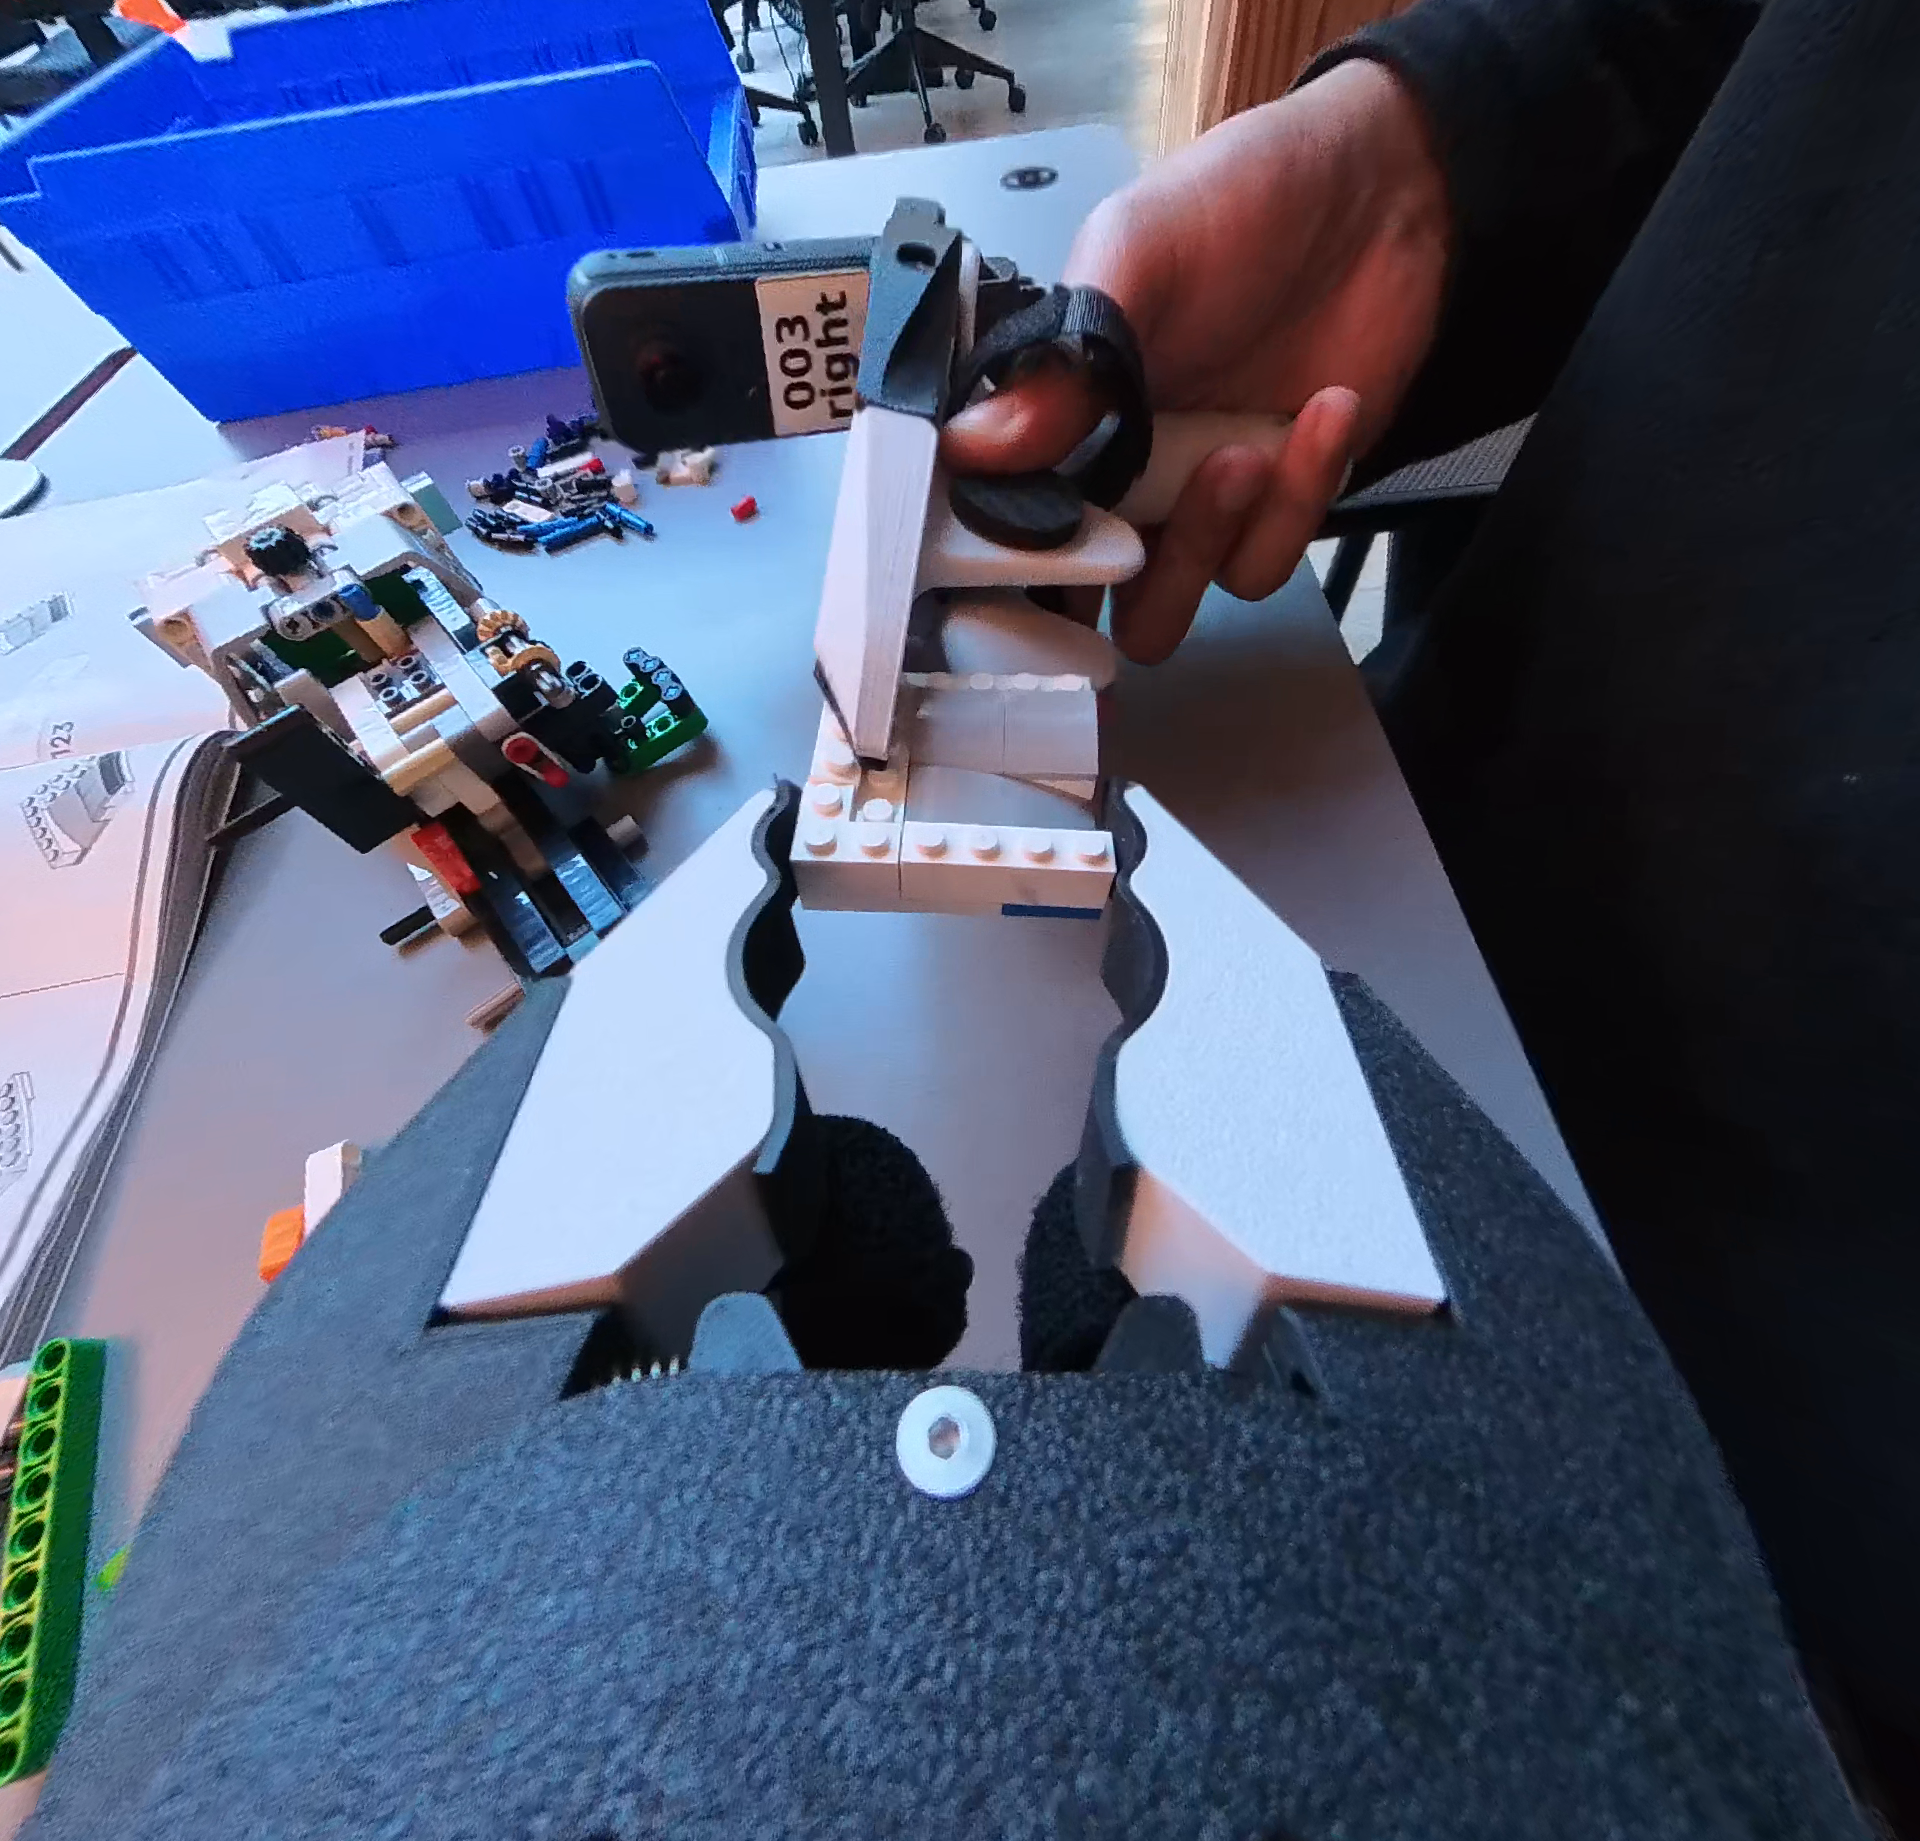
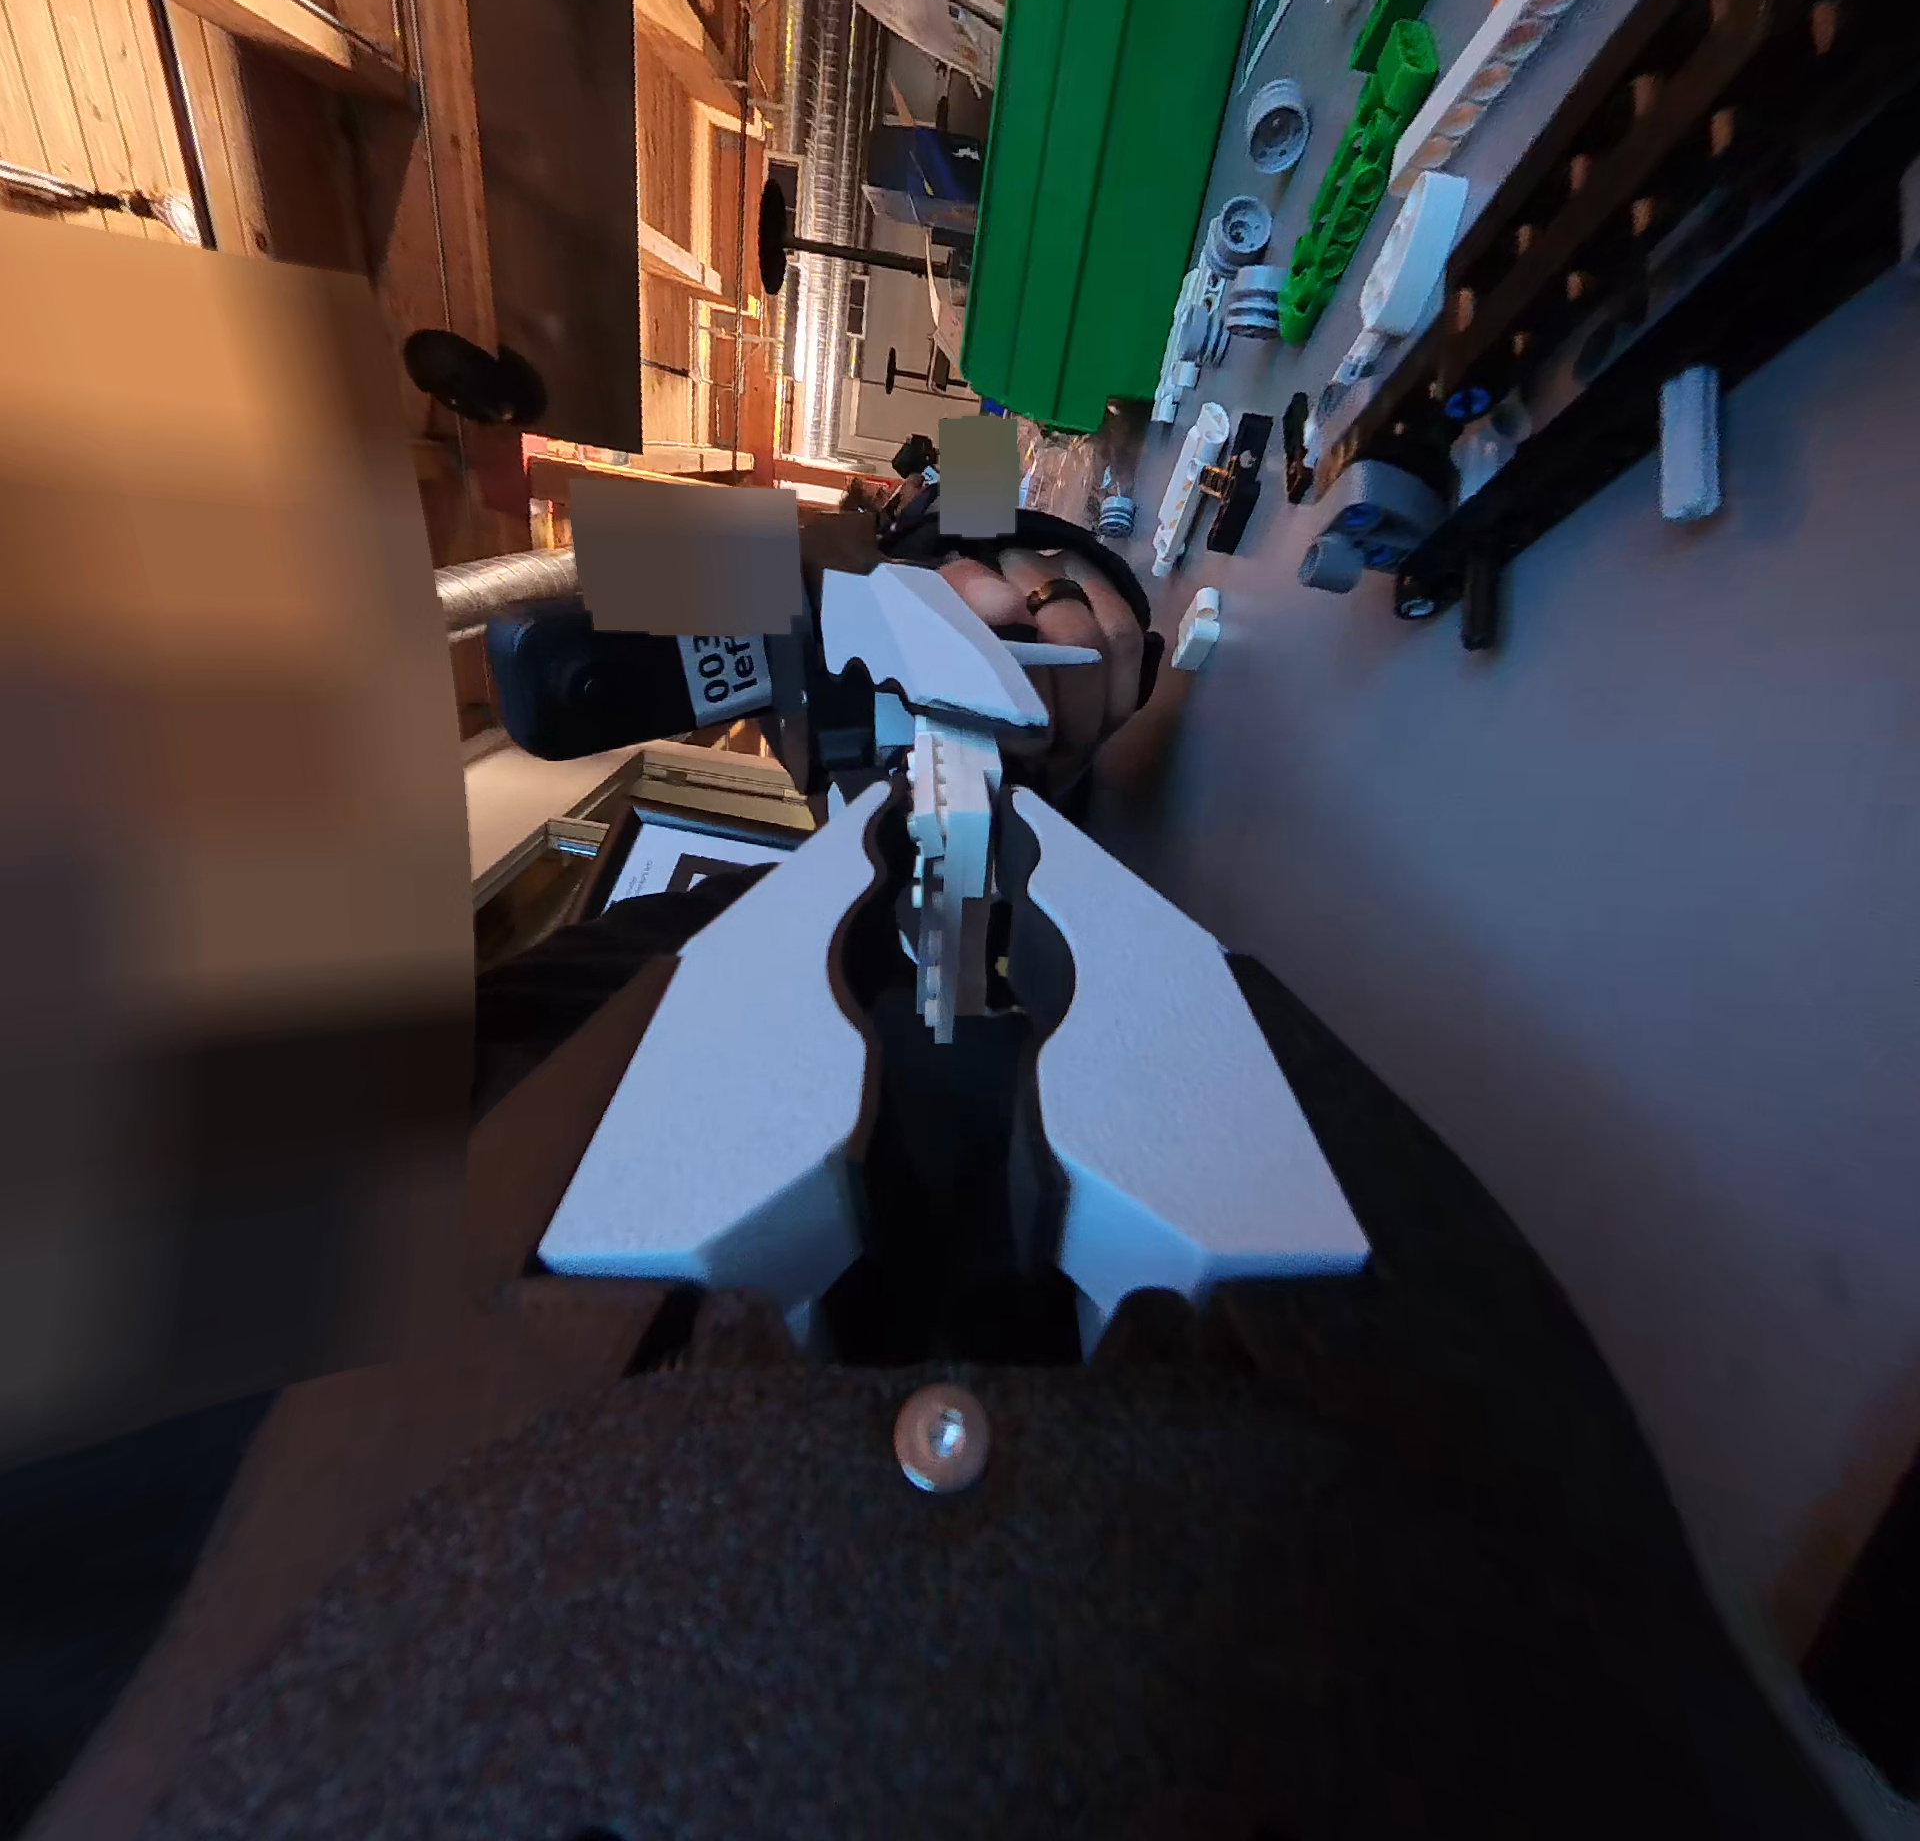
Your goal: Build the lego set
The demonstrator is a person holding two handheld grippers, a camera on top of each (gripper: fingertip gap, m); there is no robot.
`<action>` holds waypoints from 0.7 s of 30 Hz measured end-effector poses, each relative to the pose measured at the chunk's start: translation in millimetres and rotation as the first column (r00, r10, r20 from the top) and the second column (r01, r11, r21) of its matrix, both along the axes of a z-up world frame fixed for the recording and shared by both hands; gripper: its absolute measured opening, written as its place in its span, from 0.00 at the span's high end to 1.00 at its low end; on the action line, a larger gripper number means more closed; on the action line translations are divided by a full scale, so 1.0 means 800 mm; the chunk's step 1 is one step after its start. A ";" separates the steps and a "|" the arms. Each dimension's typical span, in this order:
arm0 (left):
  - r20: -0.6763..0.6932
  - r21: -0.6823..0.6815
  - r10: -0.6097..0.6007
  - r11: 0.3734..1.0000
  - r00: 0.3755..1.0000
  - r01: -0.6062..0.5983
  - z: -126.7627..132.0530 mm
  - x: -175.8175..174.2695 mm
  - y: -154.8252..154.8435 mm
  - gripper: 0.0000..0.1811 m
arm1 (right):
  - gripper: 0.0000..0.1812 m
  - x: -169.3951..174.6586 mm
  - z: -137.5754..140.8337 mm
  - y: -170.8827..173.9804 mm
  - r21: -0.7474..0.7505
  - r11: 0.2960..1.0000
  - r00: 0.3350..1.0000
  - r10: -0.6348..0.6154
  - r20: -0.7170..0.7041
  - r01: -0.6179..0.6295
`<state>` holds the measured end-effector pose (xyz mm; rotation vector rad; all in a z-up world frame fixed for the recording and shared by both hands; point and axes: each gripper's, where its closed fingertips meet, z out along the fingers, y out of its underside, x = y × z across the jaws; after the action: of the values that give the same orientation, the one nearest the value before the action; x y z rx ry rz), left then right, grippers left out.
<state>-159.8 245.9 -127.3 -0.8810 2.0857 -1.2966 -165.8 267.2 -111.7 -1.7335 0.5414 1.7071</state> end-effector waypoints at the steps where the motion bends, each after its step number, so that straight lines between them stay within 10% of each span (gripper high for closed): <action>1: 0.007 -0.005 0.002 1.000 1.000 -0.002 0.002 0.000 0.000 0.69 | 0.92 0.000 0.002 0.000 0.003 1.000 1.000 -0.001 0.004 0.001; 21: 0.012 0.003 0.008 1.000 1.000 -0.008 0.002 0.001 0.001 0.69 | 0.85 0.004 0.011 0.009 0.040 0.998 0.997 -0.054 -0.059 0.057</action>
<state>-159.2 246.5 -125.4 -0.8768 2.0726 -1.2909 -162.8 274.2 -103.0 -1.6294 0.5706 1.7220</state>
